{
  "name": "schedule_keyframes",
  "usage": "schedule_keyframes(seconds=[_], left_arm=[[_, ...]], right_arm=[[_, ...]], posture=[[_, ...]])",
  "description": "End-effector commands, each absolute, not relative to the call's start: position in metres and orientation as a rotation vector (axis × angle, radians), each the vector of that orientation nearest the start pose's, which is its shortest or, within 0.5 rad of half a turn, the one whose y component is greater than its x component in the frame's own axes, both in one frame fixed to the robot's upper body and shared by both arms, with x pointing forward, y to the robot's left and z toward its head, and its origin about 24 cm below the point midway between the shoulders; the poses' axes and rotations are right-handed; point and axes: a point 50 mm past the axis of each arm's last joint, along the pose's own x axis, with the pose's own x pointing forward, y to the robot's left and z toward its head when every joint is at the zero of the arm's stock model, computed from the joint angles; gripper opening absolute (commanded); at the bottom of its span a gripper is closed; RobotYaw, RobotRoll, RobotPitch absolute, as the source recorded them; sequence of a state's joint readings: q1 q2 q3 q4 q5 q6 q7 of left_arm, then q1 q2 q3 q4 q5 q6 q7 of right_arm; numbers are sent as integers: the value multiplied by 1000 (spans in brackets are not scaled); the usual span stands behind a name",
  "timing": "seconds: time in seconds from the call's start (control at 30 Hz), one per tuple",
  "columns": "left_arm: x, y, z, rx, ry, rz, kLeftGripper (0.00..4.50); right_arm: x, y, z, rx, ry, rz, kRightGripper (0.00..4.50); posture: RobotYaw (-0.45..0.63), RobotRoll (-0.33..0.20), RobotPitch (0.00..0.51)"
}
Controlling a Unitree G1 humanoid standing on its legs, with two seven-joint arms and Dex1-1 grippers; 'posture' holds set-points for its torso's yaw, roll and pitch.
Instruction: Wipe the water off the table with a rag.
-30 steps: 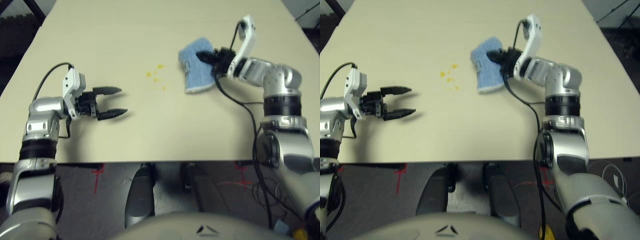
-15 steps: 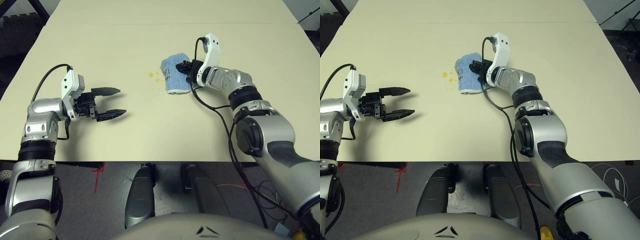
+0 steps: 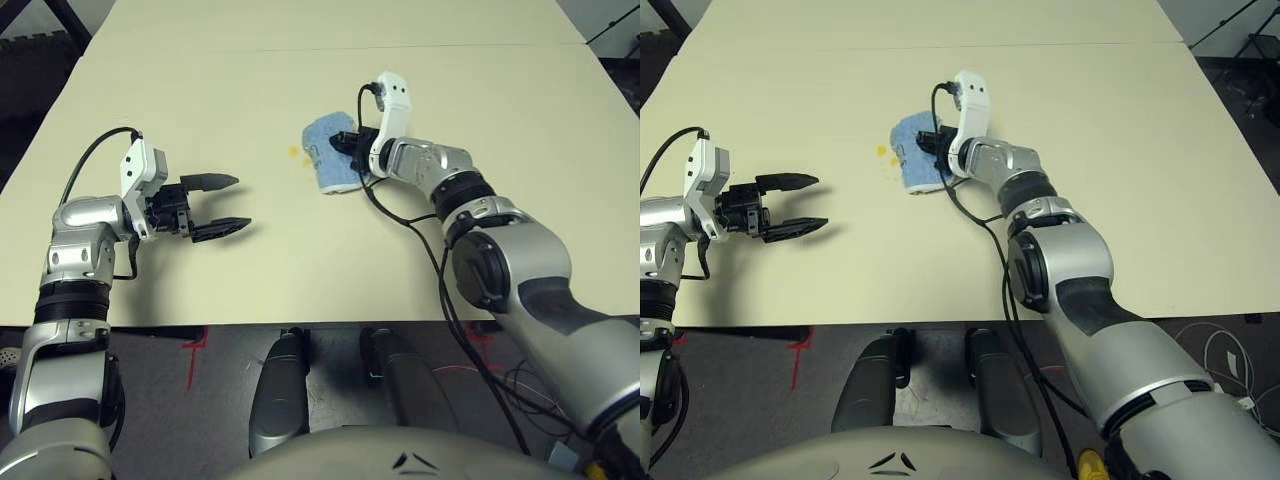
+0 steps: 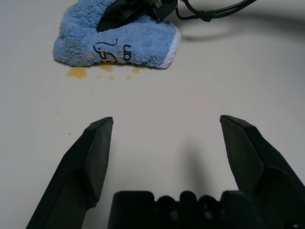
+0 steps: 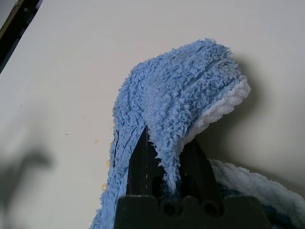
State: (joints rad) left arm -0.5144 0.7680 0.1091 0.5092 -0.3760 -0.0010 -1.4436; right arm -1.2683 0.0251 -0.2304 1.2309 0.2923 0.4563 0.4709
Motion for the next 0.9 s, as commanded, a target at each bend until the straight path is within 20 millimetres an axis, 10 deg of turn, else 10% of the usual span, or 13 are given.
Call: schedule_keyframes(seconds=[0.03, 0.47, 0.9], left_arm=[[293, 286, 148, 329, 114, -1113, 4500], [291, 287, 149, 327, 106, -1100, 4500], [295, 288, 148, 325, 113, -1093, 4500]], right_arm=[[386, 2, 138, 408, 515, 797, 5], [369, 41, 138, 367, 542, 894, 5], [398, -39, 133, 299, 506, 708, 5]], posture=[[211, 0, 232], [251, 0, 240], [205, 0, 249]])
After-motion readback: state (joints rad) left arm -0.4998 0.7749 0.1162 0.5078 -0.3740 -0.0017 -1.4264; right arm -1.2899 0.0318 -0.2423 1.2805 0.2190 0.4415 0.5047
